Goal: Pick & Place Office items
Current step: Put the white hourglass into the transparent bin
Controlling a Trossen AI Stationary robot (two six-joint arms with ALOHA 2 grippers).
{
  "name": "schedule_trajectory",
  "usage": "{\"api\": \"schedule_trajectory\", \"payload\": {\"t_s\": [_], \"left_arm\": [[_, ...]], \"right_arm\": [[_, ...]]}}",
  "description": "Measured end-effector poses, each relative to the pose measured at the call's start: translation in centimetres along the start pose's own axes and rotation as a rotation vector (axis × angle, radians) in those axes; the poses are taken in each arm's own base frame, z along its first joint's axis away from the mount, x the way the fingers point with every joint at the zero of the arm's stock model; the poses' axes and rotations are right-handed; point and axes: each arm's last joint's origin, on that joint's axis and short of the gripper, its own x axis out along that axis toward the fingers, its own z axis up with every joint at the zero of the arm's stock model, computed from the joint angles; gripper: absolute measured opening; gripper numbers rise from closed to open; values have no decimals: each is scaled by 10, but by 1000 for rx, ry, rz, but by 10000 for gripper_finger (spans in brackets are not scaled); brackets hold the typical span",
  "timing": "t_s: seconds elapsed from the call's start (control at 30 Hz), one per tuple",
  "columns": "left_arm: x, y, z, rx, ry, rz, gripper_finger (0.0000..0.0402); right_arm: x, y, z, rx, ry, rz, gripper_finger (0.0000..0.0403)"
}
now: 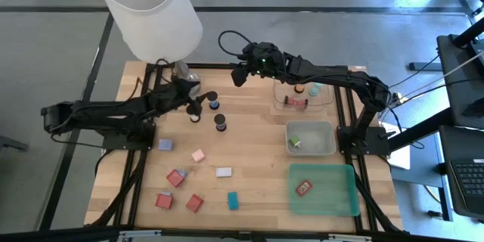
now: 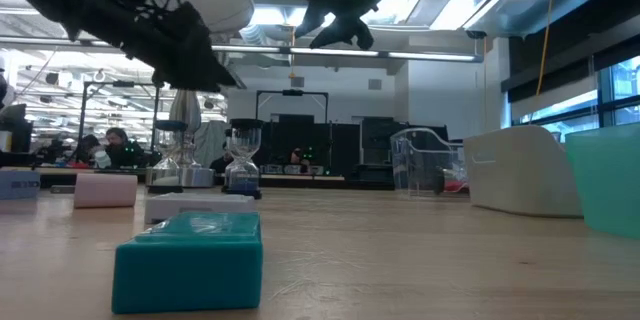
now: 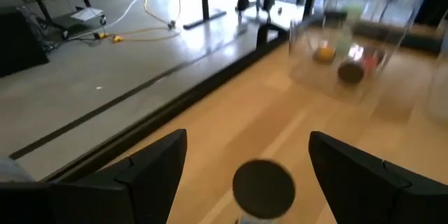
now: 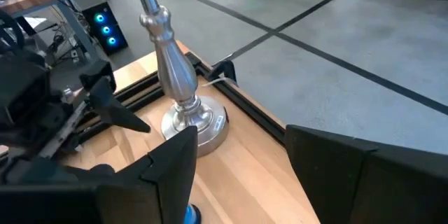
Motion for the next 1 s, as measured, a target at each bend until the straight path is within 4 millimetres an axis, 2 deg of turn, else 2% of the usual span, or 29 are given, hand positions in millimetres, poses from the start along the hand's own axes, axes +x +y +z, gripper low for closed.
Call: {"api": "schedule_trajectory", "payload": {"t_s": [0.4,0.67,1.0], "left_arm": [[4,-7,-7,53,74,-203,297],[-15,-5,-7,80,112,-249,297],[-34,3,-27,15,350,-234,297]], "right_arm": [[0,0,-2,-10,21,-5,219],[0,-2,-4,-38,44,-13,219],[0,-3,-4,-67,42,-22,219]]}}
